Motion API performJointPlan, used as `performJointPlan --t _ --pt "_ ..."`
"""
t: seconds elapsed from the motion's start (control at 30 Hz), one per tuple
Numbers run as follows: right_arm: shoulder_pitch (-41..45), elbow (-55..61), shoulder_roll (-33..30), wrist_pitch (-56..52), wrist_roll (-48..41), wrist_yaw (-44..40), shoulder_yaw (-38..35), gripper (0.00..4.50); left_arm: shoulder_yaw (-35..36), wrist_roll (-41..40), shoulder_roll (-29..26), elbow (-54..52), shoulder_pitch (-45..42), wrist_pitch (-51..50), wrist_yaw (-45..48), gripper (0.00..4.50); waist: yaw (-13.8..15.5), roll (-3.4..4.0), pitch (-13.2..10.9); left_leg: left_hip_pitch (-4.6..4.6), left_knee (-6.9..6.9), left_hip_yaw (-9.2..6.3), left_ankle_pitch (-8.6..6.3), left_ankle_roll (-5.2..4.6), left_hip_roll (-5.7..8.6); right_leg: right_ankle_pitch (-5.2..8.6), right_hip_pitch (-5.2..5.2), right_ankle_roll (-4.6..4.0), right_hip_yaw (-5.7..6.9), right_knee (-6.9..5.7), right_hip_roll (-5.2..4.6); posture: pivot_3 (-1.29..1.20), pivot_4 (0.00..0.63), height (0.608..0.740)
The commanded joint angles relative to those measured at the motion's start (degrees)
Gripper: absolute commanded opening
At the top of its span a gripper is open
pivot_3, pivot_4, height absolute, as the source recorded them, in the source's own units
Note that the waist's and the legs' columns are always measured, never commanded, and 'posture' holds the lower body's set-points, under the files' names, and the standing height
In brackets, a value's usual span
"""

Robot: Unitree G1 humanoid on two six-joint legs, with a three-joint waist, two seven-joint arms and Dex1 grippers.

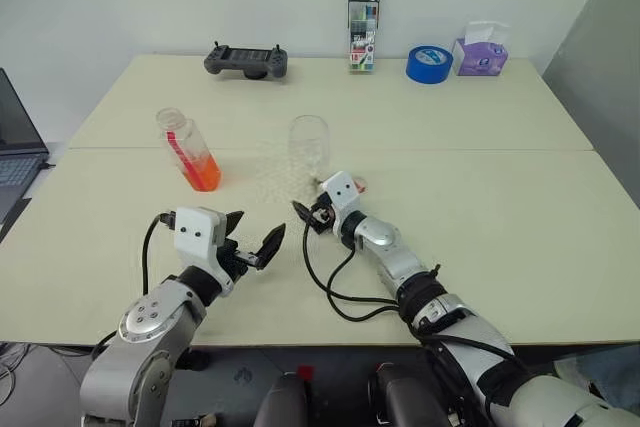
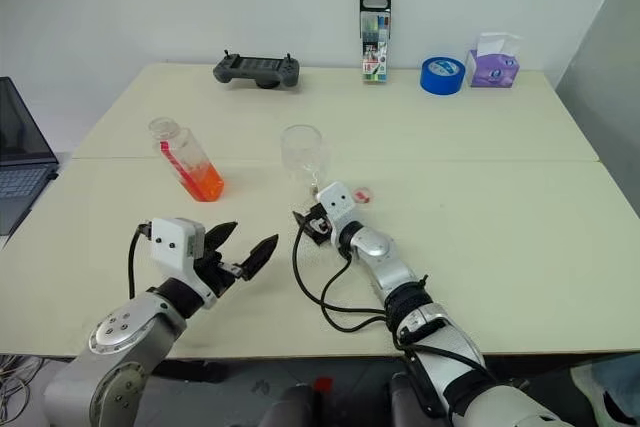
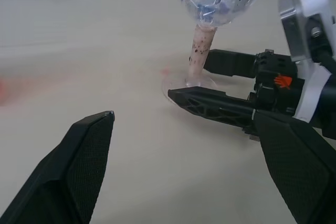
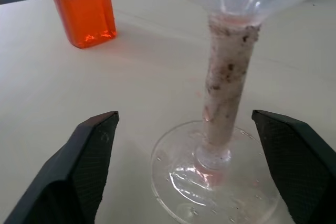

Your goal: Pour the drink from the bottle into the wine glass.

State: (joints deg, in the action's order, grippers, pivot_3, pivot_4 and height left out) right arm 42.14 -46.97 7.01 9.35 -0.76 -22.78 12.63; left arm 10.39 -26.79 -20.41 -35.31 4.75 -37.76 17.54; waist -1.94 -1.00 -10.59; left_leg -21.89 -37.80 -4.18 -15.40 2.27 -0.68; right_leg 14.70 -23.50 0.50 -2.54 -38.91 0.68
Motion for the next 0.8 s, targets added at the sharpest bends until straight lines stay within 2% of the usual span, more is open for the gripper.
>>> performJointPlan --t 0.03,0.17,0.27,0.33,0.5,0.6,0.7,0.8 --pt "-6.2 17.4 -2.4 -8.7 -0.7 -4.6 2.1 4.35 -1.1 1.2 2.3 -0.1 0.1 2.6 -2.1 4.50 0.2 0.00 0.0 -0.01 -0.01 -0.03 -0.01 0.01 0.00 0.00 0.00 0.00 0.01 0.01 -0.01 0.00 0.150 0.740" --pt "-14.7 38.4 -7.8 -22.2 -2.3 -7.4 3.4 4.35 -1.9 3.3 4.3 0.7 0.2 4.1 -4.1 4.50 0.3 0.00 0.0 -0.09 -0.04 -0.21 -0.02 0.05 0.05 0.00 0.00 0.01 0.04 0.03 -0.20 0.00 0.150 0.740" --pt "-22.9 64.6 -20.5 -40.0 -8.7 -13.5 0.2 4.35 -3.0 6.1 5.4 2.7 0.3 6.6 -5.7 4.50 0.6 0.10 -0.1 -0.11 -0.05 -0.24 -0.02 0.05 0.07 0.17 0.00 0.28 0.06 0.06 -0.21 0.00 0.150 0.740" --pt "-24.8 73.6 -25.3 -48.2 -13.6 -14.6 -3.4 4.35 -3.1 6.9 6.0 4.2 0.0 7.5 -6.0 4.50 0.6 0.10 -0.1 -0.13 -0.04 -0.34 -0.03 0.07 0.18 0.28 0.03 0.42 0.07 0.09 -0.30 0.00 0.150 0.740" --pt "-23.5 77.9 -29.4 -55.6 -18.9 -13.1 -10.2 4.35 -3.2 8.5 7.1 9.1 -3.3 10.2 -6.5 4.50 -0.1 -0.02 -0.1 0.02 -0.03 -0.10 -0.04 0.07 0.15 0.29 0.09 0.41 0.06 0.07 -0.05 0.00 0.150 0.740" --pt "-22.3 79.6 -31.7 -58.1 -21.1 -13.8 -11.3 4.35 -2.8 9.0 7.1 11.4 -5.7 11.1 -6.5 4.50 0.2 -0.02 -0.1 -0.04 0.01 -0.15 -0.05 0.07 0.15 0.32 0.05 0.36 0.17 0.06 0.14 0.00 0.150 0.740" --pt "-19.6 81.7 -35.7 -62.0 -24.9 -16.1 -12.2 4.35 -2.1 9.7 6.7 13.5 -7.2 12.3 -6.8 4.50 0.2 -0.03 -0.1 -0.06 0.01 -0.14 -0.06 0.08 0.14 0.32 0.04 0.36 0.14 0.08 0.14 0.00 0.150 0.740" --pt "-13.7 83.7 -41.4 -67.9 -32.2 -20.2 -15.7 4.35 -2.0 9.8 6.8 14.0 -8.1 12.5 -7.1 4.50 0.2 -0.01 -0.1 -0.08 -0.02 -0.11 -0.06 0.08 0.13 0.32 0.04 0.36 0.11 0.08 0.13 0.00 0.150 0.740"
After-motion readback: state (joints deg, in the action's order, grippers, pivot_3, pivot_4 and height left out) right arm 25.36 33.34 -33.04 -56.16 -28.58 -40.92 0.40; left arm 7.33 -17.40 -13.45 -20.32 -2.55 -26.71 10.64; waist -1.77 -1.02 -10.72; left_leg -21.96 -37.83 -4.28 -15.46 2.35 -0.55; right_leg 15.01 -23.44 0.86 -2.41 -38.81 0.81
